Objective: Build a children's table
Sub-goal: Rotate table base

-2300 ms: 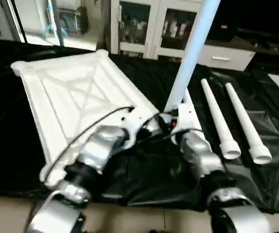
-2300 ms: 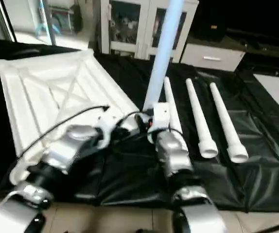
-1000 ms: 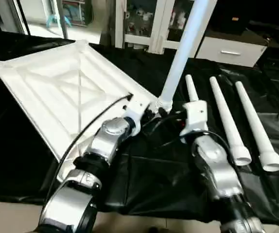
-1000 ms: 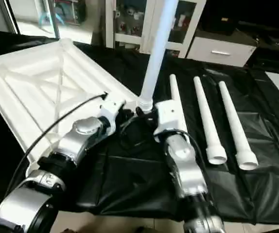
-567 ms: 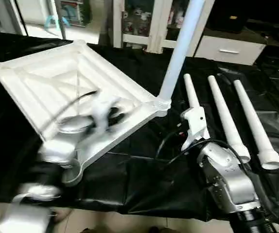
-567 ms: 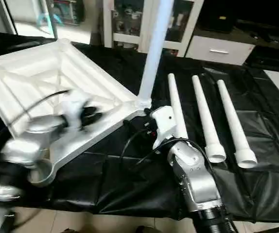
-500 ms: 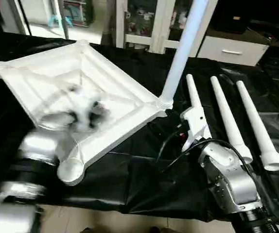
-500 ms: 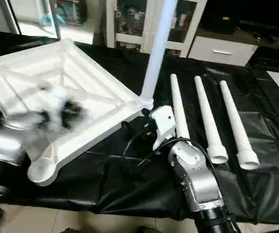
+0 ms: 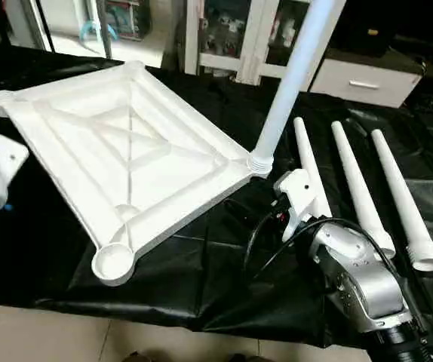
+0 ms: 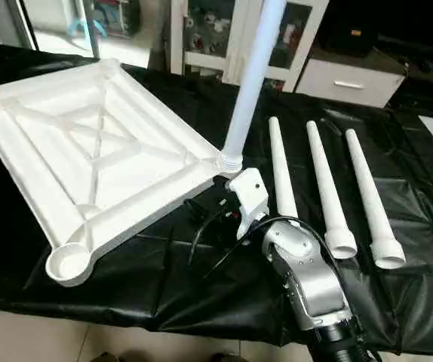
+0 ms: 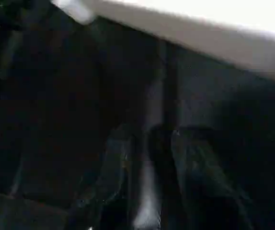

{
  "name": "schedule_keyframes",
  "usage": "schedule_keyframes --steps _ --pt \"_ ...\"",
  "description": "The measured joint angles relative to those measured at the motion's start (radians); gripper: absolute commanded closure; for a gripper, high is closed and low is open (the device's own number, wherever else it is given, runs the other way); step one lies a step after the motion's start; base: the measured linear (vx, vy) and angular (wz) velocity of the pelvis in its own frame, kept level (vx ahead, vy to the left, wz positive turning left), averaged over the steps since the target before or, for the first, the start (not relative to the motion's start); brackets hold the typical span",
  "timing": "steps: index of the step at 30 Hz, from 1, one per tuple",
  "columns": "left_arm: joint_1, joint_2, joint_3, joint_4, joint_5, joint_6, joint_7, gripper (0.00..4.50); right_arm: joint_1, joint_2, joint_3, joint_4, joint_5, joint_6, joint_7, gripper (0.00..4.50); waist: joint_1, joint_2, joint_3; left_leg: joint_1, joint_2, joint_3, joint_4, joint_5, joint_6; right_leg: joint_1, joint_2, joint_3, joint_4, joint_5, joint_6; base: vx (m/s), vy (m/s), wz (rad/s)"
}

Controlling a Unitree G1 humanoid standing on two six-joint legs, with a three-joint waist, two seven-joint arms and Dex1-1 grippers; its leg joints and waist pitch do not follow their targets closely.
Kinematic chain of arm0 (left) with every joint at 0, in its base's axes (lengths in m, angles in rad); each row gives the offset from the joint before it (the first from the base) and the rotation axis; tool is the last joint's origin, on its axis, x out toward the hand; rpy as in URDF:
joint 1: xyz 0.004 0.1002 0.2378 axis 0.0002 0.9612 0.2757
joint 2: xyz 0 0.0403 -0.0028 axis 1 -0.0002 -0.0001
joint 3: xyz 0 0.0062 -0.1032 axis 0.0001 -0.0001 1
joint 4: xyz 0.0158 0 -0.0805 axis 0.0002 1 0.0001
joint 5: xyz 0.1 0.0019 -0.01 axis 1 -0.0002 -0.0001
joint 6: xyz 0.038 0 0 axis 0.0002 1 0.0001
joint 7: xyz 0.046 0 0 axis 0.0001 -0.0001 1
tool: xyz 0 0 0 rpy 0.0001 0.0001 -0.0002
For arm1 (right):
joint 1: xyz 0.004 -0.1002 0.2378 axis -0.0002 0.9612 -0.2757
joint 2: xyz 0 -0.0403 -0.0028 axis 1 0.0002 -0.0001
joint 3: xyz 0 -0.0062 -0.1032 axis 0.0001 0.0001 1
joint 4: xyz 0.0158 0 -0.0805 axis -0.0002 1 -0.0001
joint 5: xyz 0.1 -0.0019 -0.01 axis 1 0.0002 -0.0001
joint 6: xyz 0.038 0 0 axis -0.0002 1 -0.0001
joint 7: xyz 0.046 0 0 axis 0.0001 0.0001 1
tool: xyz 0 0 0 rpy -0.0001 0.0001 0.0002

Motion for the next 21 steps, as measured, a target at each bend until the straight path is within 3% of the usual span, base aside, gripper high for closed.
schedule_keyframes --steps 9,21 --pt "0.097 0.020 -0.041 -0.224 -0.136 0.024 -0.340 3.02 0.002 -0.063 -0.010 -0.005 0.012 0.014 0.067 0.64 0.002 0.003 0.001 0.001 0.000 -0.001 0.000 0.000 0.000 0.001 0.000 0.001 0.001 0.000 0.000 0.000 0.000 0.00" --pt "0.150 -0.039 -0.091 -0.471 -0.320 0.066 -0.598 3.02 -0.001 -0.055 -0.013 -0.005 0.011 0.013 0.054 0.64 0.001 0.004 0.002 -0.001 0.000 0.000 0.001 0.000 0.000 0.001 0.000 0.001 0.002 0.000 0.000 0.000 0.000 0.00"
